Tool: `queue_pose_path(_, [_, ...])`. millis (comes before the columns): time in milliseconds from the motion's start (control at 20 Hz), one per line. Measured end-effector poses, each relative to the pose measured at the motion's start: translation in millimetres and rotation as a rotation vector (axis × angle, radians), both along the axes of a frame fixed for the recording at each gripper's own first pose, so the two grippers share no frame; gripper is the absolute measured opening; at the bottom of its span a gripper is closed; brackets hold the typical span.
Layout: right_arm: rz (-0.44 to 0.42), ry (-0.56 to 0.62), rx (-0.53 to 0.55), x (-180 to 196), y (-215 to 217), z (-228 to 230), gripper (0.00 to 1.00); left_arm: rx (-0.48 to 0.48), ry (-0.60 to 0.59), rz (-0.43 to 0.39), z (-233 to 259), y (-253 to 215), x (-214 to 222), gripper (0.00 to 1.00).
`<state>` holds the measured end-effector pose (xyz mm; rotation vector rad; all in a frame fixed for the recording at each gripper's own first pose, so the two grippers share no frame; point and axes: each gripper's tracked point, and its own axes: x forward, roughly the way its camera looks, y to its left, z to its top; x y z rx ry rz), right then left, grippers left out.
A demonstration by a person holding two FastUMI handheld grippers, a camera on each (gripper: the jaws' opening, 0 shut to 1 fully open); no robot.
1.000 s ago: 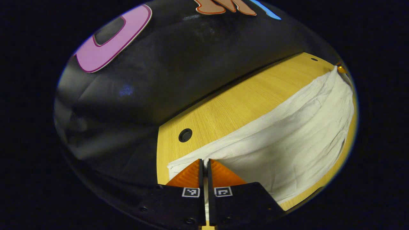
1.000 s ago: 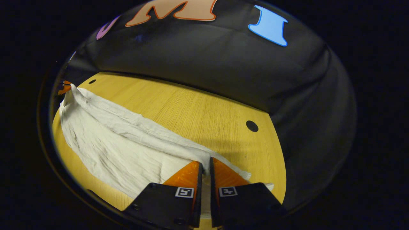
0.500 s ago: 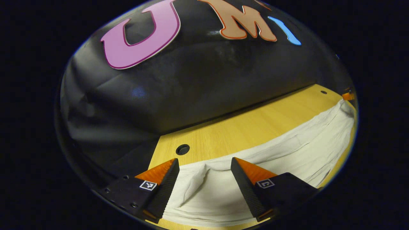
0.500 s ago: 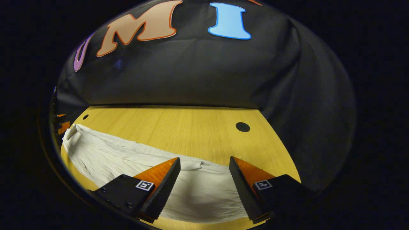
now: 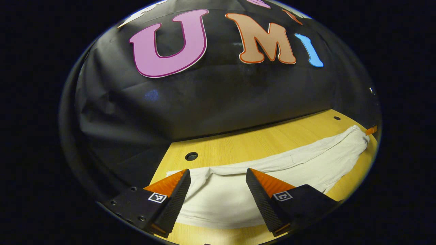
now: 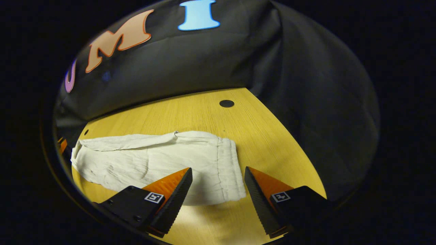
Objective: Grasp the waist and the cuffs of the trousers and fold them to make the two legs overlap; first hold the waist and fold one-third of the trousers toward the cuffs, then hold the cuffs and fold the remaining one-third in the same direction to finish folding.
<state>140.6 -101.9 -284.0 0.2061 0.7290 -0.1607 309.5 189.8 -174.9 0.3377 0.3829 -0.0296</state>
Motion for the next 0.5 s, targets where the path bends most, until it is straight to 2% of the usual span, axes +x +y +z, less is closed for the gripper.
queue_pose_path(200, [-0.163,-0.009,0.173,-14.1,-9.8,-12.4,0.96,-0.048,0.025,0.000,-5.2,-11.4,-12.8,0.97])
queue_pose_path(250, [-0.196,-0.009,0.202,-16.6,-12.4,-14.1,0.93,-0.054,0.025,-0.001,-4.6,-14.3,-14.0,0.97])
queue_pose_path(300, [-0.216,-0.013,0.225,-17.7,-14.2,-16.0,0.96,-0.061,0.021,-0.004,-4.4,-16.6,-14.2,0.97])
queue_pose_path(500, [-0.258,-0.009,0.295,-18.7,-12.9,-27.7,0.95,-0.065,0.011,-0.012,-1.7,-21.0,-14.1,0.97])
